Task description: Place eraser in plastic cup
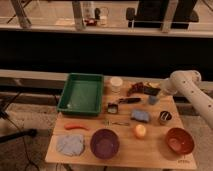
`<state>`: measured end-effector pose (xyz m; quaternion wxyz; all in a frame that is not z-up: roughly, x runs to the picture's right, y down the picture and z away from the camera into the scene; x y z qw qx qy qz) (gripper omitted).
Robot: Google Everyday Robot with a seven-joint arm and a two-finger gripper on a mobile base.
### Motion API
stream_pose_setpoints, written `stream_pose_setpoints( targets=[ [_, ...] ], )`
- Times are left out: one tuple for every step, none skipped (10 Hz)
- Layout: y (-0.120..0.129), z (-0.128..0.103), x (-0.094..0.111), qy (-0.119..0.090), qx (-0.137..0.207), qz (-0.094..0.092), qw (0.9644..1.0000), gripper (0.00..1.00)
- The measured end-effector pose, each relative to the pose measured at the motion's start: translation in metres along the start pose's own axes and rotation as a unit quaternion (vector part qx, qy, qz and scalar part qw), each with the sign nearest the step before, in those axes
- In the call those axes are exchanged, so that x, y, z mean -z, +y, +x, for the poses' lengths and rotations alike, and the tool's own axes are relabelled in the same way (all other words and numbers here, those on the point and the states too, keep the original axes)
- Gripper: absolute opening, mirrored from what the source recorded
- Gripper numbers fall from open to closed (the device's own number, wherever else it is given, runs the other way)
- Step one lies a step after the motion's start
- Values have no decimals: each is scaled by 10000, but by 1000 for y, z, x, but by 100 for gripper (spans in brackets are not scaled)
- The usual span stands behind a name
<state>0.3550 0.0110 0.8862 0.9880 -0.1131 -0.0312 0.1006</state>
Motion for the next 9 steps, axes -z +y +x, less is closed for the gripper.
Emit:
stream_pose_setpoints(
  targets=[
    [-1,0,1,19,-6,14,10000,79],
    [-1,0,2,25,-10,16,10000,80],
    [-1,0,2,27,-13,13,10000,80],
    [-1,-1,2,26,-14,7,10000,80],
    [-1,-1,2,30,-16,-1,10000,80],
    [0,0,1,30,-28,-18,10000,80],
    [1,0,0,28,-41,-33,10000,80],
    [1,0,-1,11,-53,-39,10000,80],
    [0,0,0,2,-49,-50,10000,77]
  ],
)
